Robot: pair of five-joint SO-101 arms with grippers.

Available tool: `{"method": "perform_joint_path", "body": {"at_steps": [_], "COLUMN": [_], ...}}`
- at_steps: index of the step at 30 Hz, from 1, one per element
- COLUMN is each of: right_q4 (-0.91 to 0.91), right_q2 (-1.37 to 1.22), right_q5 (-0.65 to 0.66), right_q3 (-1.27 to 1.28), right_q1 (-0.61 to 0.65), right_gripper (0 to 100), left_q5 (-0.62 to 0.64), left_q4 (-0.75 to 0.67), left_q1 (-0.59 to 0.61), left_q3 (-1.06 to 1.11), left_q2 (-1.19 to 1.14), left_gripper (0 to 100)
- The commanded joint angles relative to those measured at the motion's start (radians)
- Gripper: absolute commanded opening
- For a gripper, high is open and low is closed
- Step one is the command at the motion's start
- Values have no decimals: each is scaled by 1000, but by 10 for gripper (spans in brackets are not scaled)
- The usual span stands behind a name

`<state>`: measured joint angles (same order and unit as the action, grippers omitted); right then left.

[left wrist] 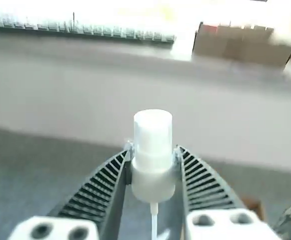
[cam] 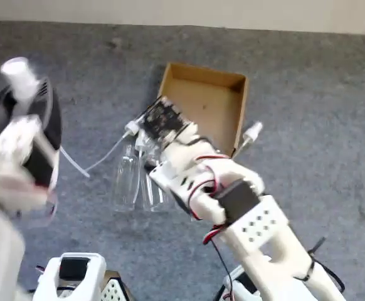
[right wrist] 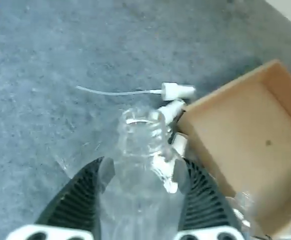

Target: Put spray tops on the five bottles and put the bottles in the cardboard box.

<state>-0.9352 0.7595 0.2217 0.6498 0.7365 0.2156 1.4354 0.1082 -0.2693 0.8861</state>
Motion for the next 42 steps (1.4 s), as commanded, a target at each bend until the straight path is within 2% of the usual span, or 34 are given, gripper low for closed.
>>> {"method": "perform_joint_path", "body": {"at_steps": [1,6,11,19,24,32,37,42], "right_q4": [133,139,199,202,202,202,205,335], "right_q2": [67,249,417,421,421,424,426,426], "right_q5": [-9,-11,-9,-8,-9,-9,-14,-181], "right_q3": [125,249,329,378,378,380,378,380], "right_q1": [27,74,173,182,177,177,156,62], "right_gripper": [5,5,5,5,5,5,5,5], "left_q5": [71,167,183,181,181,181,178,178], "left_q4": [-127,-219,-311,-470,-474,-474,-474,-479], "left_q1": [-16,-16,-19,-127,-148,-278,-300,-337], "left_q3": [125,318,539,762,817,918,992,1067], "left_q2": [93,200,315,441,464,486,486,481], "left_gripper": [3,4,4,4,4,4,4,4]}}
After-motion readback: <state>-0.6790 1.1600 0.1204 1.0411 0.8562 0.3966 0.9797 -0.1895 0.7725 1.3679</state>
